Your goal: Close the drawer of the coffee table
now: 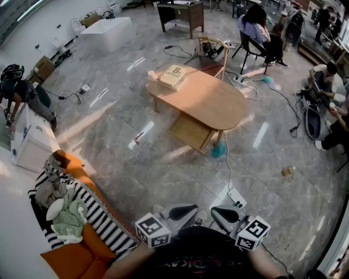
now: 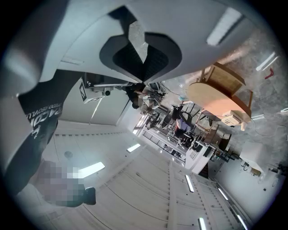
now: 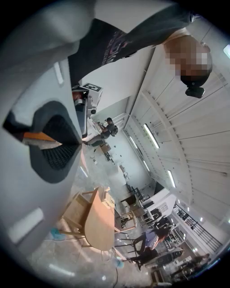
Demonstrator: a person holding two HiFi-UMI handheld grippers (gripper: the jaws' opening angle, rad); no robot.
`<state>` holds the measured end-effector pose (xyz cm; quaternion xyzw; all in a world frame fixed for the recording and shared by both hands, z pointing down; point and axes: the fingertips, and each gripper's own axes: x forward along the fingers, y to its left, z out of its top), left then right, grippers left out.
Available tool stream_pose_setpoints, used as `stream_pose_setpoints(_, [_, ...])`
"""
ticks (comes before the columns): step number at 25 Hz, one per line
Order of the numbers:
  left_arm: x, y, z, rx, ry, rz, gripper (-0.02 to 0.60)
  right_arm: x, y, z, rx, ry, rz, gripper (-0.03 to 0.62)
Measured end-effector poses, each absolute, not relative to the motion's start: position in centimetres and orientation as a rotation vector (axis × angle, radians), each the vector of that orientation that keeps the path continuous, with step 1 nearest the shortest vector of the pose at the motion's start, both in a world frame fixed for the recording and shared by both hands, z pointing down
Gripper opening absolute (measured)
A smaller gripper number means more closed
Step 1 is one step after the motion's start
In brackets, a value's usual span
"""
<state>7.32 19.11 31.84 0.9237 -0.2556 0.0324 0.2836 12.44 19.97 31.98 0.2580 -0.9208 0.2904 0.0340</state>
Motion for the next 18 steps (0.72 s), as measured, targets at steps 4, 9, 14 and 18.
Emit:
stream_pose_setpoints(4, [7.4, 19.2, 32.1, 2.469, -0.687, 0.085, 0.005, 12.4, 20.1, 32.1, 0.786, -2.834, 0.884, -0.002])
stream_pose_setpoints(9, [7.7, 19.4, 32.2, 2.467, -0.681, 0.088, 0.005, 12.6, 20.3, 32.3, 0.781, -2.829, 0.885, -0.002])
stream_pose_setpoints(14, [8.0, 19.6, 32.1, 2.470, -0.659, 0.090, 0.005, 12.4, 20.5, 31.5, 0.766, -2.870, 0.801, -0.002])
stream_pose_setpoints(18, [8.3, 19.8, 31.8, 2.499, -0.635, 0.108, 0.005, 12.4, 20.4, 31.1, 0.759, -2.893, 0.788, -0.002])
